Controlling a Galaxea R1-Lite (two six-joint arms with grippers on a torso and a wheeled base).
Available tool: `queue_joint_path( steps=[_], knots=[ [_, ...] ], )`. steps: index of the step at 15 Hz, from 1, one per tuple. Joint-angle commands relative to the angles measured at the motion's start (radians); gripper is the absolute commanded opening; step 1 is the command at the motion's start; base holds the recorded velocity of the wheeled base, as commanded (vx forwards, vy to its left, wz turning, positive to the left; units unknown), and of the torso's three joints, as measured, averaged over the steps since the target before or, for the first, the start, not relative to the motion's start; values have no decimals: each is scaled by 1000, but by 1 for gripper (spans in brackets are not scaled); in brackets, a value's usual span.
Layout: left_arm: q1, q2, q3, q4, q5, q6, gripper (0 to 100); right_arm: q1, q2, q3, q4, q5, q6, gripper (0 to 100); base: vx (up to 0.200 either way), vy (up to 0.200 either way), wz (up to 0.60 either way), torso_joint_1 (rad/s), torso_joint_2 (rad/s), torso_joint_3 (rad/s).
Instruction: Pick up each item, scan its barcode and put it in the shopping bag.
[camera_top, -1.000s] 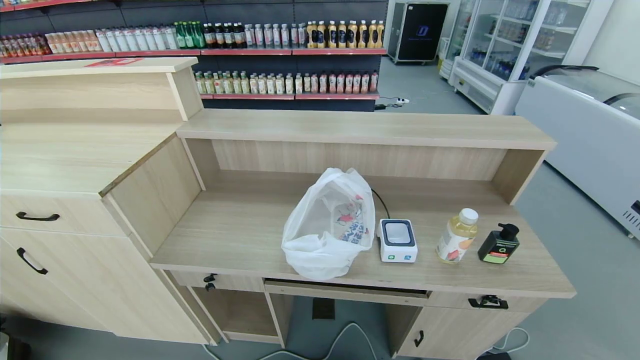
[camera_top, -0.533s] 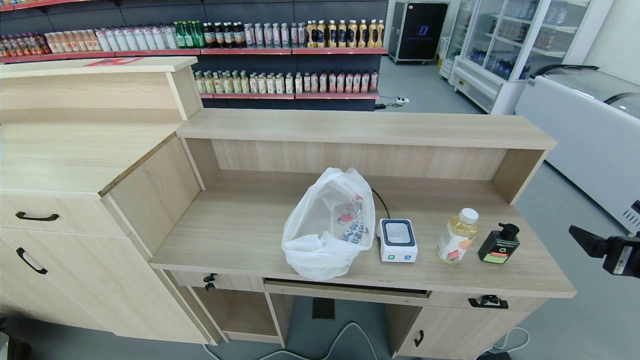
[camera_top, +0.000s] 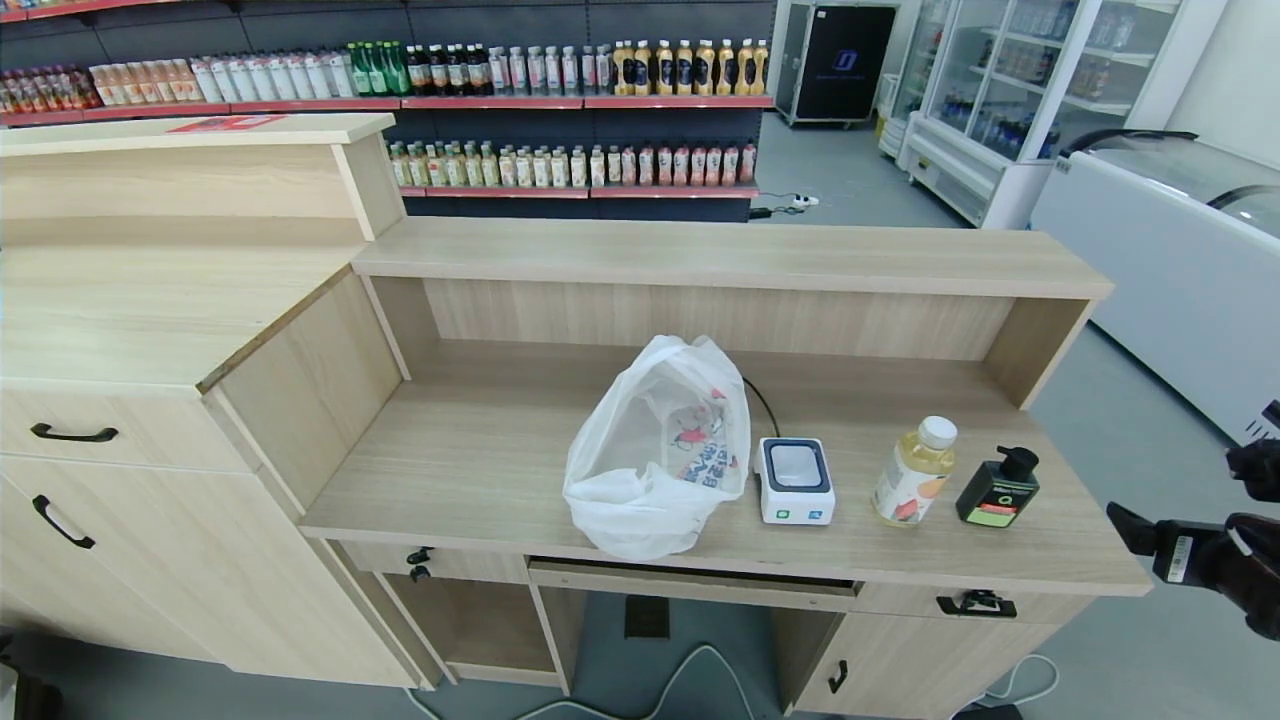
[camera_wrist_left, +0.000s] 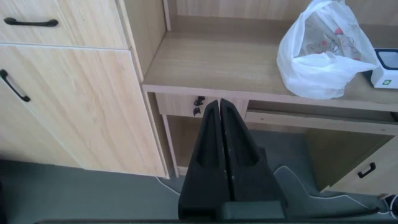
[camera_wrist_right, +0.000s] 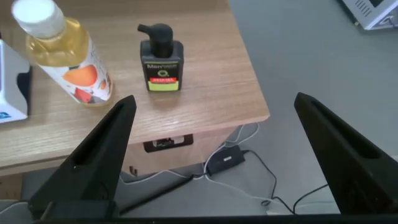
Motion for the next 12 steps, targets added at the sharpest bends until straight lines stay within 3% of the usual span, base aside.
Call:
queue_joint_path(
  steps=[1, 3, 7, 12],
  knots=[
    [0, 0, 0, 0, 0, 0, 0, 3, 109, -57, -4, 2, -8, 100, 0, 0, 0, 0, 0, 0],
    [0, 0, 0, 0, 0, 0, 0, 7, 138, -99, -4, 2, -13, 100, 0, 0, 0, 0, 0, 0],
    [-1, 0, 0, 0, 0, 0, 0, 99, 135, -94, -11, 16, -19, 100, 0, 0, 0, 0, 0, 0],
    [0, 0, 0, 0, 0, 0, 0, 116, 150, -118, 1, 28, -40, 100, 0, 0, 0, 0, 0, 0]
  ],
)
